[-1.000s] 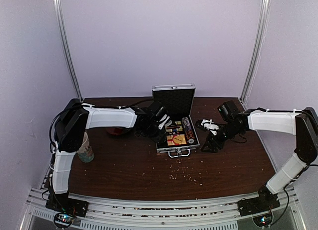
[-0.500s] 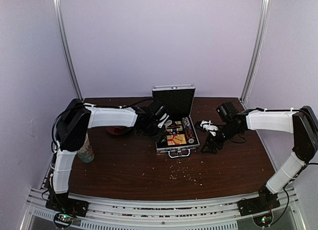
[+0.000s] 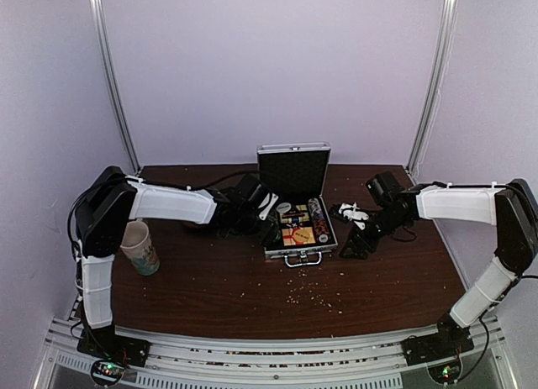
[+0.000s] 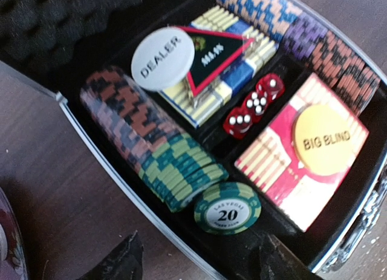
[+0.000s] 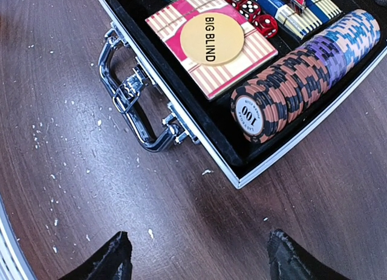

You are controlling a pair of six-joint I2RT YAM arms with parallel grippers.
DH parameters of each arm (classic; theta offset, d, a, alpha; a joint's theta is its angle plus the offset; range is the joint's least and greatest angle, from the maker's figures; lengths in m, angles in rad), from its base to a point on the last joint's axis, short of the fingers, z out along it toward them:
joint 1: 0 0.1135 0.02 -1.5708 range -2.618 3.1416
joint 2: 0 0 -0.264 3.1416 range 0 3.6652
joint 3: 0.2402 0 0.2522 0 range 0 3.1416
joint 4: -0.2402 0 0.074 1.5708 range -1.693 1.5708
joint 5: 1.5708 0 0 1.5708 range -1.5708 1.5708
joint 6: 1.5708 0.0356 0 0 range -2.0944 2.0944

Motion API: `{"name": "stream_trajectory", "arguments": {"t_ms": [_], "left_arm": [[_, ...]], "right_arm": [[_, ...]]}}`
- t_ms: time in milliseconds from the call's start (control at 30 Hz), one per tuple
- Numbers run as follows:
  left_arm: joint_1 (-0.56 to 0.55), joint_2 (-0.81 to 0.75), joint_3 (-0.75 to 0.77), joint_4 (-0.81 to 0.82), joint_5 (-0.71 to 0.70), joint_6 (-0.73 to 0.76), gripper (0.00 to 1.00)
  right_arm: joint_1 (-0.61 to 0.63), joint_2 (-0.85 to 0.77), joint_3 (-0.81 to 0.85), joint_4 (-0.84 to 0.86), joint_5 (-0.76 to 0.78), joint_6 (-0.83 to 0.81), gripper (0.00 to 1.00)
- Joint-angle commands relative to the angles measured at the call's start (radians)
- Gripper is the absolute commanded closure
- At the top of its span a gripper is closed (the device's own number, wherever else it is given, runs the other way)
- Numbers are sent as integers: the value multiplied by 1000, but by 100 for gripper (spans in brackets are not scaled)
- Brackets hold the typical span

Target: Pack up texas hold em set

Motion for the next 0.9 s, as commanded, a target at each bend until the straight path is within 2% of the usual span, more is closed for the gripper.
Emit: {"name": "stream_trajectory", "arguments": {"t_ms": [0, 400, 867], "left_arm": [[0, -30, -12, 87, 13, -16, 32], [0, 28, -33, 120, 52, -58, 33], [7, 82, 10, 114, -2, -61, 34]], "right_arm": [[-3, 5, 23, -16, -2, -13, 22], [-3, 9, 25, -25, -6, -18, 22], [-3, 22, 30, -35, -6, -24, 22]]}}
